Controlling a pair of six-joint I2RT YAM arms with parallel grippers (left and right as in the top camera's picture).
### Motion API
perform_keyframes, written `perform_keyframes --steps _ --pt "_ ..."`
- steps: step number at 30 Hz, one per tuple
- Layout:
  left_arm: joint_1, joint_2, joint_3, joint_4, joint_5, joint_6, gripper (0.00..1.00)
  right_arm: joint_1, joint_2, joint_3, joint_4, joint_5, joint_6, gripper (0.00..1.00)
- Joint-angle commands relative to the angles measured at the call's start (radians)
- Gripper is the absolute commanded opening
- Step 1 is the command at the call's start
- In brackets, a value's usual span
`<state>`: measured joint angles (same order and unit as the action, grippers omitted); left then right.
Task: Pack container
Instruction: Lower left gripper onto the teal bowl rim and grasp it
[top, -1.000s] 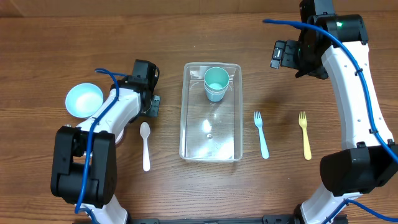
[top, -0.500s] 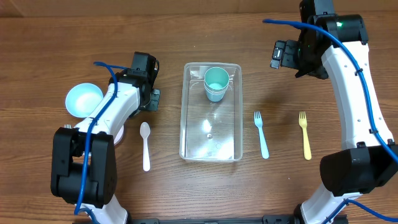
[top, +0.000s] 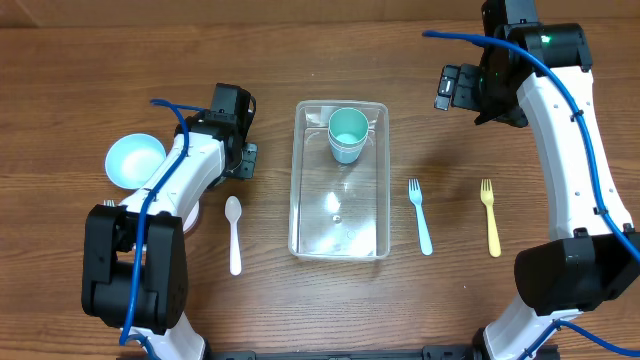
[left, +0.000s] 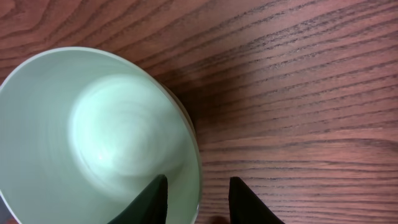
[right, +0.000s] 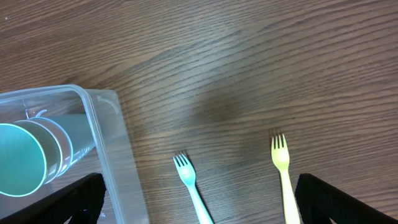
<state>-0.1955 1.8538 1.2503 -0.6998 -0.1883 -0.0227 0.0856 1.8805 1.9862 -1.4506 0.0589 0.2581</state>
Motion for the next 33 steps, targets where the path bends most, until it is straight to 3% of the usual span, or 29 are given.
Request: perform_keyframes --steps 1,25,33 --pt "0.006 0.023 0.019 0.006 -0.006 0.001 0.28 -0.003 -0.035 0.027 0.005 0.007 0.004 1.0" --pt "0.02 0.023 -0.038 0.073 -0.006 0.001 0.29 -0.003 -0.035 0.027 0.005 0.007 0.004 1.0" --pt "0.063 0.024 -0.039 0.052 0.006 0.001 0.24 -0.003 -0.035 0.027 0.005 0.007 0.004 1.0"
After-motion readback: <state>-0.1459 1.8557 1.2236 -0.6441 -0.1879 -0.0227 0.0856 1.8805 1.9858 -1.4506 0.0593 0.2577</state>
